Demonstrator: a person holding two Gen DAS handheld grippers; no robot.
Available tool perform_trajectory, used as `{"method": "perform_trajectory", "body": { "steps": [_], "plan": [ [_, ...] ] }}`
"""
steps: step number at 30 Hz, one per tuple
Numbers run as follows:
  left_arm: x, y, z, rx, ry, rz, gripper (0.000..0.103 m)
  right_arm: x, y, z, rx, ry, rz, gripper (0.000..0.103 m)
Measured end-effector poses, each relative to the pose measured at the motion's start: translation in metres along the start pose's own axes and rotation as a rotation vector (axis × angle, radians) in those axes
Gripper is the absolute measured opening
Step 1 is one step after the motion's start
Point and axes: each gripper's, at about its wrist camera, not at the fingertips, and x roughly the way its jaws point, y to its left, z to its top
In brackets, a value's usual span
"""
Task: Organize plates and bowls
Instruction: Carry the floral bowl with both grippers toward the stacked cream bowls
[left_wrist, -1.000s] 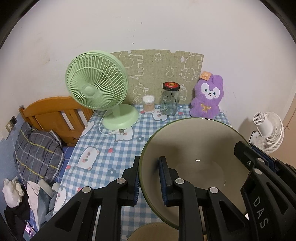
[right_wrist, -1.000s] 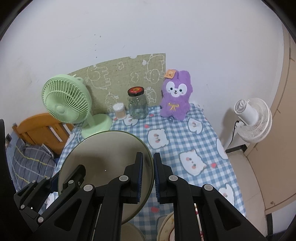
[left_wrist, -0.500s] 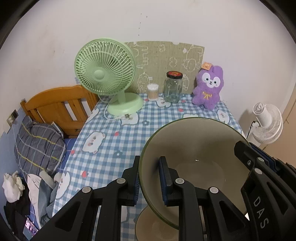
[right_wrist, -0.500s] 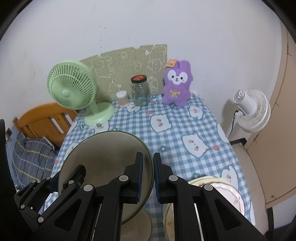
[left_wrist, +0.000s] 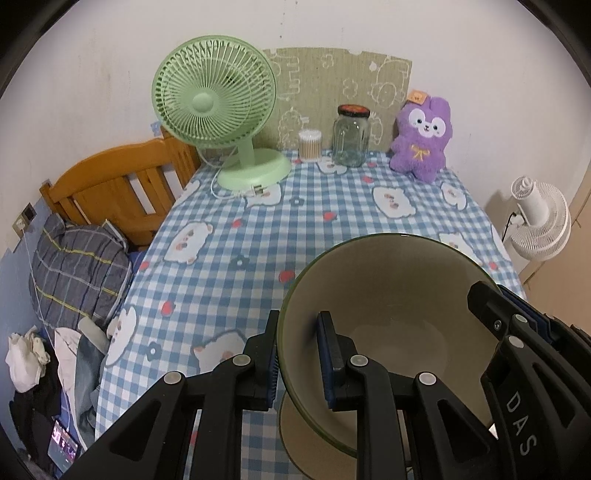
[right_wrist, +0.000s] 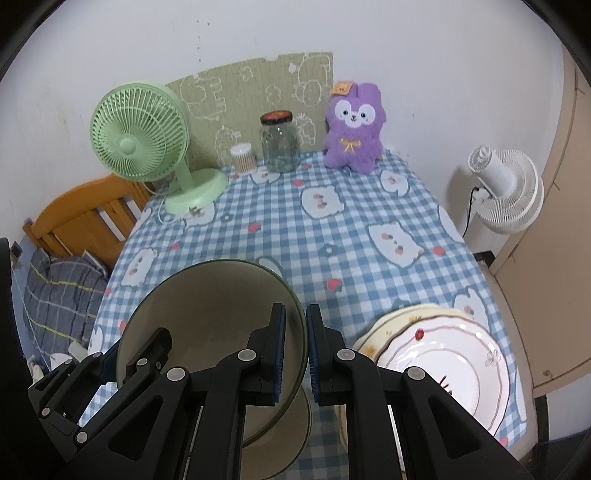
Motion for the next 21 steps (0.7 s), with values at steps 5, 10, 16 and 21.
{"method": "perform_trajectory", "body": {
  "steps": [5, 10, 16, 21],
  "plan": [
    [0.007, 0.003, -0.012, -0.001, 0.029, 0.003, 0.016, 0.009, 0.002, -0.012, 0.003, 0.032, -0.001, 0.015],
    [0.014, 0.006, -0.023, 0.002, 0.056, 0.007, 0.016, 0.016, 0.001, -0.024, 0.004, 0.058, -0.001, 0.015],
    [0.02, 0.008, -0.032, -0.002, 0.084, 0.004, 0.016, 0.021, 0.003, -0.031, 0.0, 0.078, -0.006, 0.015],
    [0.025, 0.008, -0.038, -0.001, 0.107, 0.0, 0.016, 0.025, 0.002, -0.038, 0.001, 0.099, -0.013, 0.015]
  ]
}}
